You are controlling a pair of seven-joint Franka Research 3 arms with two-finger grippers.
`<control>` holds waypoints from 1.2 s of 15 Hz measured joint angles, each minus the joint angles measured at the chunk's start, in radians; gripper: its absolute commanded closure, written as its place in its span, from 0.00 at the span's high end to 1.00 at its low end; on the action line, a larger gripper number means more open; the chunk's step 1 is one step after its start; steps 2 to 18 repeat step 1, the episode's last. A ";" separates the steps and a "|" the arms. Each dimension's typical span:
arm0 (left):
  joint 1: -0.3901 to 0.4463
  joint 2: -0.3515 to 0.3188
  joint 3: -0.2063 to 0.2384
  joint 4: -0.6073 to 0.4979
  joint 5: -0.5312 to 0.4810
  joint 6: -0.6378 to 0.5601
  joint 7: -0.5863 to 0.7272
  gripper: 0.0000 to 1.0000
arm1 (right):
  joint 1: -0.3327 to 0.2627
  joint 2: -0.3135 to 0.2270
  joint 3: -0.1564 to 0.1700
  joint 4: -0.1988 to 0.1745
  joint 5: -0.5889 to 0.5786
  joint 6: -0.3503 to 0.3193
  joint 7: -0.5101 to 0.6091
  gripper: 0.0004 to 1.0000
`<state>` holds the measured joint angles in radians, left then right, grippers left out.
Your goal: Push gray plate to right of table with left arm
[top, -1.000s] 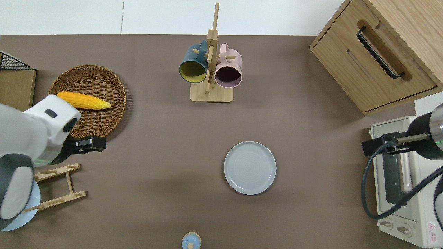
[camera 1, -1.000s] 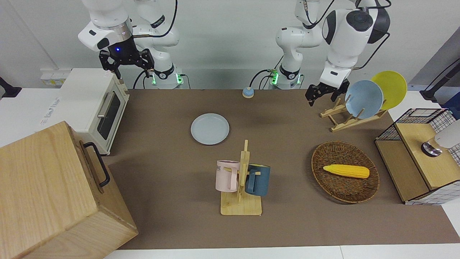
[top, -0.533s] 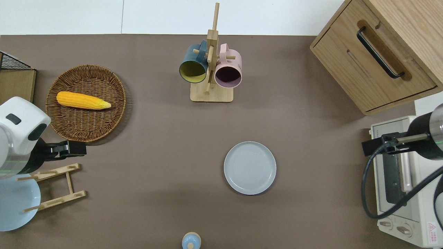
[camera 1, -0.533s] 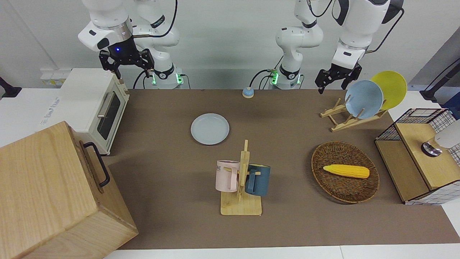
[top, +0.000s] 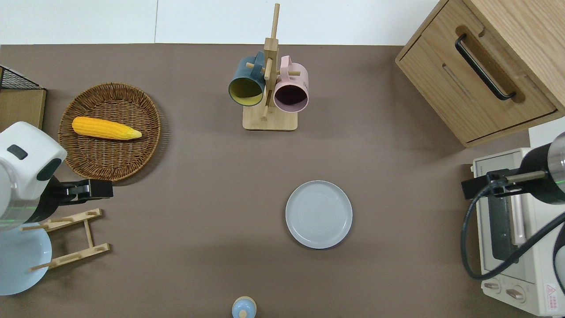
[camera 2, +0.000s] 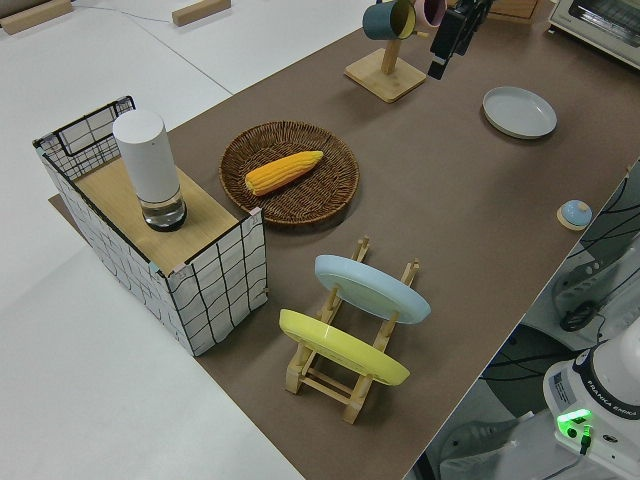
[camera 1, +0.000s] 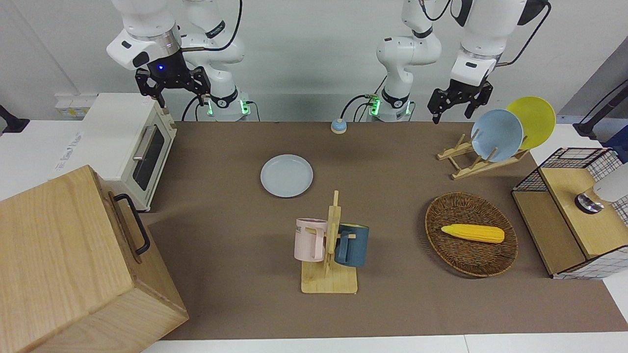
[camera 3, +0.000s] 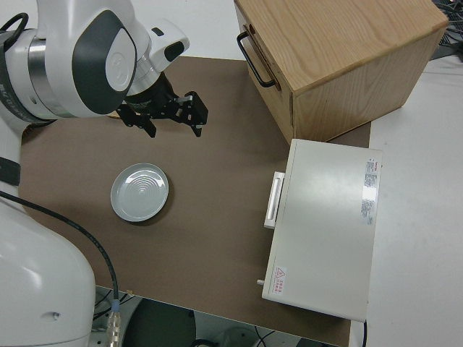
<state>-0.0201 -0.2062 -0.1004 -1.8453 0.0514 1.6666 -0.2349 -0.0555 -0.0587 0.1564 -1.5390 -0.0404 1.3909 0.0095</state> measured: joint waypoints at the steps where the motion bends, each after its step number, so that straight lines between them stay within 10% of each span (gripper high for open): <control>1: 0.000 0.000 0.000 0.000 0.000 0.000 0.000 1.00 | 0.000 0.000 0.000 0.000 0.000 0.000 0.000 1.00; 18: 0.000 0.000 0.000 0.000 0.000 0.000 0.000 1.00 | 0.000 0.000 0.000 0.000 0.000 0.000 0.000 1.00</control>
